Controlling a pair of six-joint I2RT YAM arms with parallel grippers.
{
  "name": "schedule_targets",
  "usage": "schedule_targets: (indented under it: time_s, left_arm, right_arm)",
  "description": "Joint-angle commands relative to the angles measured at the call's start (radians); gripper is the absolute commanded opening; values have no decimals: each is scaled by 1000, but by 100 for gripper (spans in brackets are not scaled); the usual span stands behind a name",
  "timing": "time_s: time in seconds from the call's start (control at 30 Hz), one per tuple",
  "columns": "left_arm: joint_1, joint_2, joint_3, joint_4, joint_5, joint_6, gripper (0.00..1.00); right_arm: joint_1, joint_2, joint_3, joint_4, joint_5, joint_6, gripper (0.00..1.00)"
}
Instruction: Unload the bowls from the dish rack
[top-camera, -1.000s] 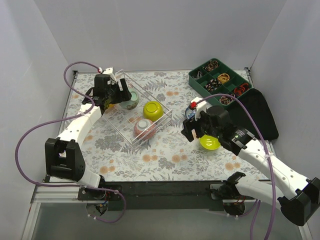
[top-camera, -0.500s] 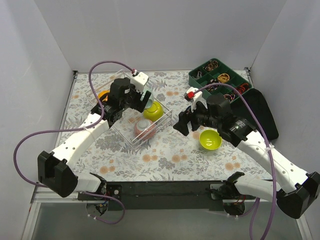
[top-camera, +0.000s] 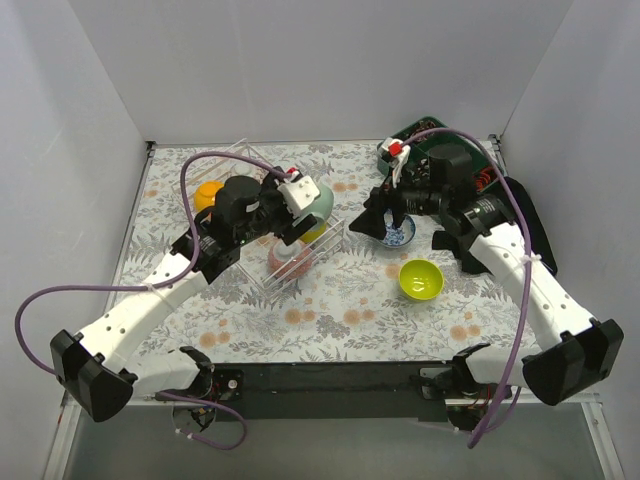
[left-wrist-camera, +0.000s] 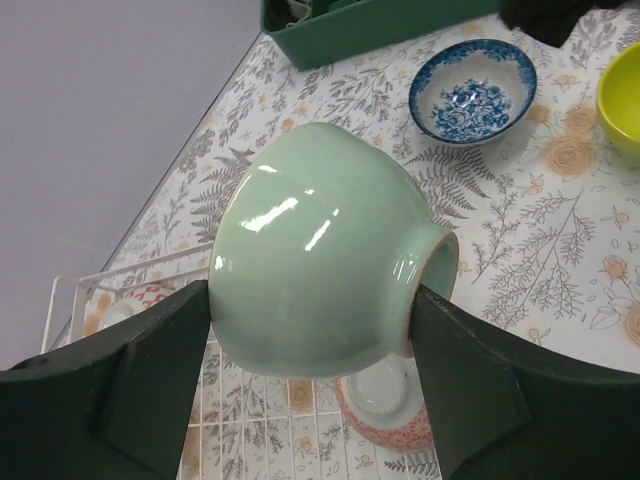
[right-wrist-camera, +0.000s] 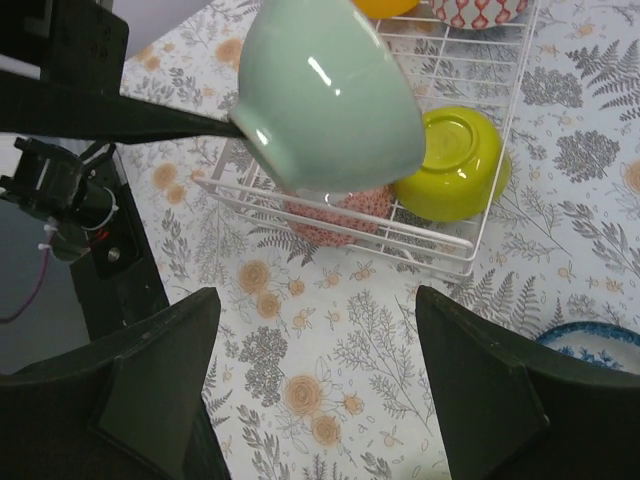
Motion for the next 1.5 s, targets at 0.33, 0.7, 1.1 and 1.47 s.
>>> schedule_targets:
  time_s: [0.33,0.7,1.1,1.47]
  left_arm:
    - [-108,-60,-14,53,161,172,18]
    - [-177,-23,-5,60,152,222,18]
    - [-195,-11,-34,105,127,253,18]
    - [-195,-7,-93,125,98,229,49]
  right_arm:
    - [-59,199,206,9,-486,-120,87]
    - [-43,262,169,-16,-594,-136,80]
    - [-10,289,109,-89,-667,-154,47]
    - [-9,240,78,-100,-585,-153,1]
